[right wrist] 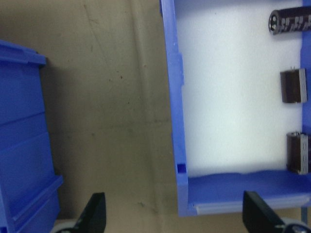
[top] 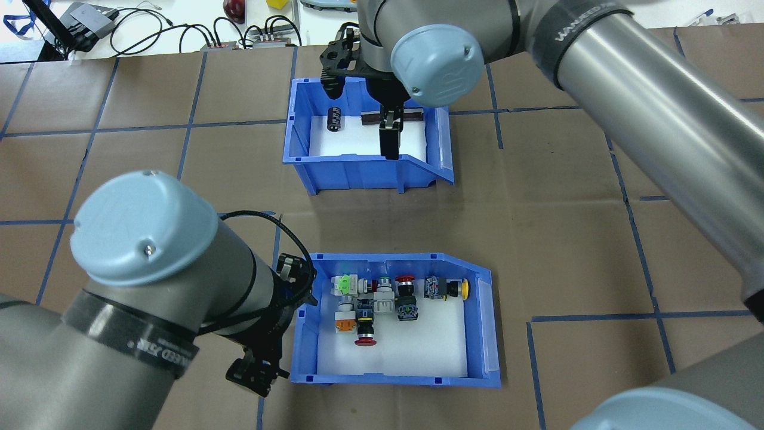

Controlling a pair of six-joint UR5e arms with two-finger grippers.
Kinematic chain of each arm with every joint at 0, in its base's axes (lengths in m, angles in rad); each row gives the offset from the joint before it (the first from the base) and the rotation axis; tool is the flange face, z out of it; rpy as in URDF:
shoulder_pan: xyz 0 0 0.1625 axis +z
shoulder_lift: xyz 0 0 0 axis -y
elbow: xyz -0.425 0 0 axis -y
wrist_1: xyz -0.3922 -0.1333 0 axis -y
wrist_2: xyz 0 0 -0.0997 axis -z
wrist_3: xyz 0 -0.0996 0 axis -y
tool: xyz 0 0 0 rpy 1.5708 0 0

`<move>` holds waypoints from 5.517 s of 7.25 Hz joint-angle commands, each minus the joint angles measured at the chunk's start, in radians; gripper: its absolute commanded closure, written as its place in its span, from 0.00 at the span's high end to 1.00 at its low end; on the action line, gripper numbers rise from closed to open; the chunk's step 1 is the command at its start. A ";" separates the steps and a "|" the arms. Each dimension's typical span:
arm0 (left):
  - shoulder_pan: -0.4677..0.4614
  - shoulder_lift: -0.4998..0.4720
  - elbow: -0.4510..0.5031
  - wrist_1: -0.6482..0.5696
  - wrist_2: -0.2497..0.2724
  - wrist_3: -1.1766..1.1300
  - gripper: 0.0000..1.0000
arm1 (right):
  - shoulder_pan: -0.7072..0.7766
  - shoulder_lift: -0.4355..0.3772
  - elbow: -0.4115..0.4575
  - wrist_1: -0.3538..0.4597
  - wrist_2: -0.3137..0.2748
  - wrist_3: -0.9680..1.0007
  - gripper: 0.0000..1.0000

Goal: Place button box in front

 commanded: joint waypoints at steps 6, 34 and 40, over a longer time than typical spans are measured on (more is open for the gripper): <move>-0.175 0.085 -0.212 0.293 0.012 -0.431 0.99 | 0.107 0.187 0.012 -0.258 -0.063 -0.010 1.00; -0.001 -0.727 0.298 0.645 0.044 -0.310 0.00 | -0.703 -0.560 0.742 -0.160 -0.023 -0.794 0.08; 0.001 -0.857 0.428 0.655 0.046 -0.298 0.10 | -0.703 -0.555 0.776 -0.235 -0.028 -0.794 0.09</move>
